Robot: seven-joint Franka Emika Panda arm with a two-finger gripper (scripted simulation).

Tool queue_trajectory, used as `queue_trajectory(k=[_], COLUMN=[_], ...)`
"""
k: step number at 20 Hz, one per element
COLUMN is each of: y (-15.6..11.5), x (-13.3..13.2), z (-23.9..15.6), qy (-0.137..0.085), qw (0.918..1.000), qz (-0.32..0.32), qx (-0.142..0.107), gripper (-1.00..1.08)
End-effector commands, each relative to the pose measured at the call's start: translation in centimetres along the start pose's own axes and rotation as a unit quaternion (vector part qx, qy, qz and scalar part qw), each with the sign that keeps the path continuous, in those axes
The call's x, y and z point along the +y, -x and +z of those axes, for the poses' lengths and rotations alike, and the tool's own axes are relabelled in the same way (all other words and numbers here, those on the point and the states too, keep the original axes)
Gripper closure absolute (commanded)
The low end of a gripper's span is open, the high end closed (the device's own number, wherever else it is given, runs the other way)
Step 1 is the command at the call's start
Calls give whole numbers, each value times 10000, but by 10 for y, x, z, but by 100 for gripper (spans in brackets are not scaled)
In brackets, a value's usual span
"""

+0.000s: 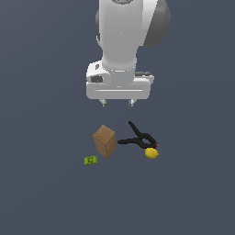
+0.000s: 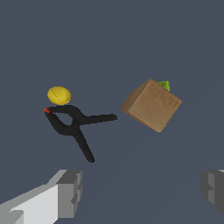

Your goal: Pick up a designated object from a clutter of objects.

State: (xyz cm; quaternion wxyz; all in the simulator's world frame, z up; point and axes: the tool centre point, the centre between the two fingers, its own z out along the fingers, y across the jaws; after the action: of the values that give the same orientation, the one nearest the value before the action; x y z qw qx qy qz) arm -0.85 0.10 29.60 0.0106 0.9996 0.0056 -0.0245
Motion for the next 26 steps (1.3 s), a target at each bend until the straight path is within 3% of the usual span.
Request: queue_trajectory(k=[1,16,26], y=[0,0,-16], x=[0,4,16], z=[0,3,26], qy=[0,28,-30], qw=[10000,9999,9969], qz=[0,53,788], qx=[0,-88,-11], gripper=[-92,-92,-92])
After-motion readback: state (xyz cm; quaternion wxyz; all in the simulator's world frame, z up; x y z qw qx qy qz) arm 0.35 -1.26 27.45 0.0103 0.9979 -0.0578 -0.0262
